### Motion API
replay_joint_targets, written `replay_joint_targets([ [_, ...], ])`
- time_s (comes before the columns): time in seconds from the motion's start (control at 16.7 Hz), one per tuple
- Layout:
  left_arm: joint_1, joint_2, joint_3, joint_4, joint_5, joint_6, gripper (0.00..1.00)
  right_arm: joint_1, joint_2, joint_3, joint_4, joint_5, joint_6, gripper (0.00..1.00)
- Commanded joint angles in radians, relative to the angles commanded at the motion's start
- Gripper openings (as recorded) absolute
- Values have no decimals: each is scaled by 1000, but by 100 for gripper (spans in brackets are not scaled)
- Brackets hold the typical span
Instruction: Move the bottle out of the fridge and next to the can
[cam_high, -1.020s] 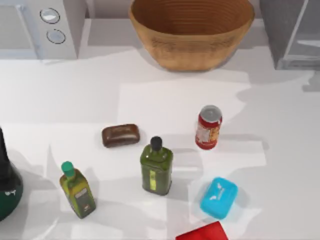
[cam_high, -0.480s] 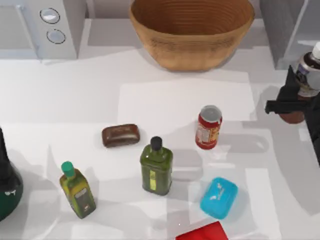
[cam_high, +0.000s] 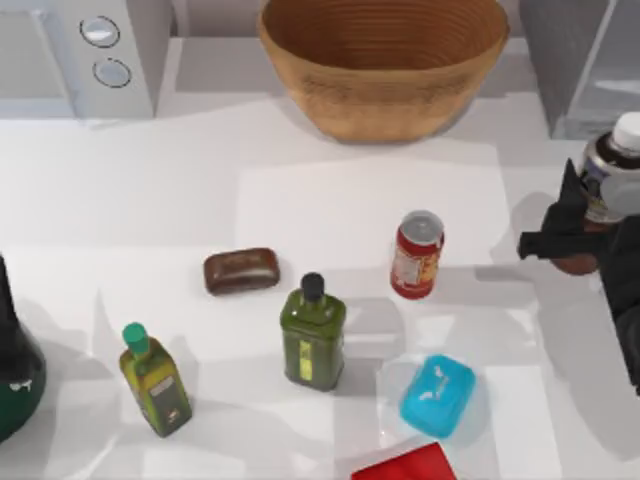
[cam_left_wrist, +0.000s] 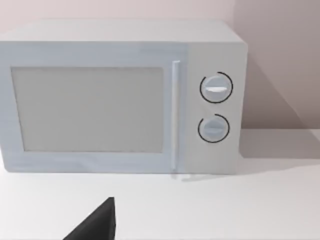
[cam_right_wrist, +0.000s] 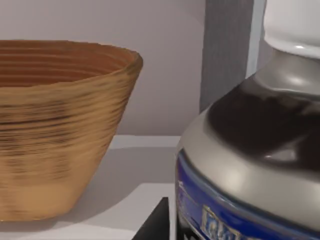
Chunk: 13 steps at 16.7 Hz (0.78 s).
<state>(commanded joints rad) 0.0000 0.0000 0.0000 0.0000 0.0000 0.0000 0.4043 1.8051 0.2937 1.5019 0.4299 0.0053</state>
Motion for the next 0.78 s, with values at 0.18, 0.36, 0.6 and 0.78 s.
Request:
replay_joint_targets([
  [0.18, 0, 0, 0, 0, 0, 0, 100, 3, -2, -1, 2, 2, -1, 0],
  [0.36, 0, 0, 0, 0, 0, 0, 100, 4, -4, -3, 3, 3, -2, 0],
  [0.6, 0, 0, 0, 0, 0, 0, 100, 4, -4, -3, 3, 3, -2, 15],
  [0.78, 0, 0, 0, 0, 0, 0, 100, 4, -4, -3, 3, 3, -2, 38],
])
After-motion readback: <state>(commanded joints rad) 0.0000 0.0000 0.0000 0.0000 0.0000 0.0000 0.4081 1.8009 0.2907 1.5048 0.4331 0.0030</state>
